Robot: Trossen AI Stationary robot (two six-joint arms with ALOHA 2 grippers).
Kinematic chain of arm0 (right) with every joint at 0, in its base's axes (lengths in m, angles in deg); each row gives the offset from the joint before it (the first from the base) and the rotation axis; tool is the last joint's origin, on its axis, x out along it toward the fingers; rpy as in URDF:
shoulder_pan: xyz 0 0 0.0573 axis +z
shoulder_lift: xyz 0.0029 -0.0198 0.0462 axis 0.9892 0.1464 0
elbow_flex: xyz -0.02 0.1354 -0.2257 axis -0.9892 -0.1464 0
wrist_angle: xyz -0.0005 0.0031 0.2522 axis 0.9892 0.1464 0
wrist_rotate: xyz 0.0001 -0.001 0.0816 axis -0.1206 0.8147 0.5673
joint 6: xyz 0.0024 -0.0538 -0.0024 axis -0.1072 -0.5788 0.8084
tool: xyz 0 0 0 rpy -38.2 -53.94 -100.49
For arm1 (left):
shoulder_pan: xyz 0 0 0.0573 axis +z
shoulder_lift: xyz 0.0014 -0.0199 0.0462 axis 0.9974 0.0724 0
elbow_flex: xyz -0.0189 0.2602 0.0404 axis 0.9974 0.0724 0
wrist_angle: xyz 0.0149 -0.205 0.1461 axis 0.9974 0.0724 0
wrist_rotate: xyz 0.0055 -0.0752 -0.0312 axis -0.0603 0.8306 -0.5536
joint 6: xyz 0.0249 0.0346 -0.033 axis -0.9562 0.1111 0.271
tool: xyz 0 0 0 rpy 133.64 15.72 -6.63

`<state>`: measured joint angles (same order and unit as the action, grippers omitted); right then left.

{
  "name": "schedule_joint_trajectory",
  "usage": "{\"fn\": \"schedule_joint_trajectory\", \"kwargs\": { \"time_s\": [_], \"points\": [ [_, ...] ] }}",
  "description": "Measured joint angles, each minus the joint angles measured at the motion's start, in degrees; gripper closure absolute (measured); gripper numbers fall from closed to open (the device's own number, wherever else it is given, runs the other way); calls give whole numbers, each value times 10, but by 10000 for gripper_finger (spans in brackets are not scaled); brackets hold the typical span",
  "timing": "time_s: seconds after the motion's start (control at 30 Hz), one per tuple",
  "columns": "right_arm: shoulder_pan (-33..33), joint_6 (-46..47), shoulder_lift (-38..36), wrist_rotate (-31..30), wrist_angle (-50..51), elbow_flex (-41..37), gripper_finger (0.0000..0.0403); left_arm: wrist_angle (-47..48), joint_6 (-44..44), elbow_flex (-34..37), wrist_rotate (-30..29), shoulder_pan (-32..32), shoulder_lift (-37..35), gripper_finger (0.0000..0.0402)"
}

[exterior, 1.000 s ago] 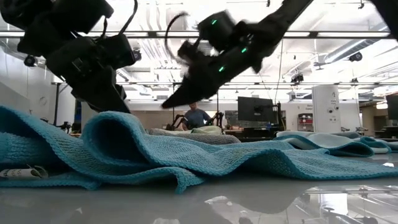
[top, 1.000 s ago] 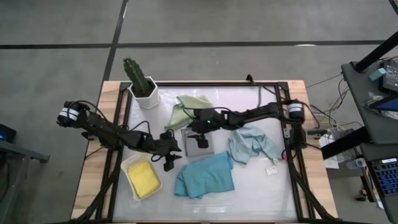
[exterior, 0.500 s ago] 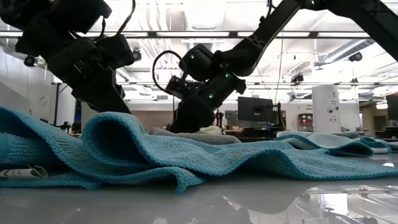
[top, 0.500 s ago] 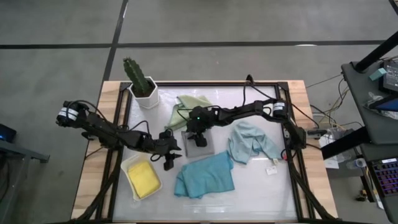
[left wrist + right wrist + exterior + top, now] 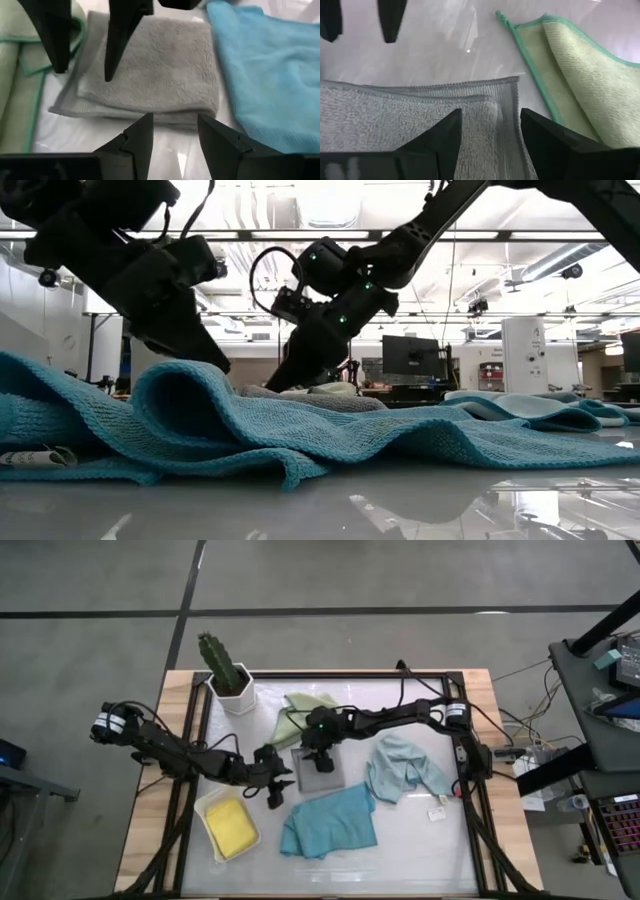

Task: Fold microfiber towels
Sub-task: Fold the gray microfiber towel

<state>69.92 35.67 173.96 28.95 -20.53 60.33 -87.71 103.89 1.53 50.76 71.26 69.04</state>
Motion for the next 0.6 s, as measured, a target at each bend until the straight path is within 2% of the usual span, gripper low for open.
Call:
{"fn": "schedule_joint_trajectory", "kwargs": {
  "time_s": [0.2, 0.4, 0.6],
  "points": [
    [1, 35, -34, 0, 40, 0, 211, -5, 4, -1, -3, 1, 0, 263],
    [1, 110, -82, 0, 115, 0, 211, -5, 115, -3, -3, 4, 0, 261],
    [3, 204, -115, 0, 206, 0, 211, -5, 168, 1, -4, 4, 0, 223]
  ]
}}
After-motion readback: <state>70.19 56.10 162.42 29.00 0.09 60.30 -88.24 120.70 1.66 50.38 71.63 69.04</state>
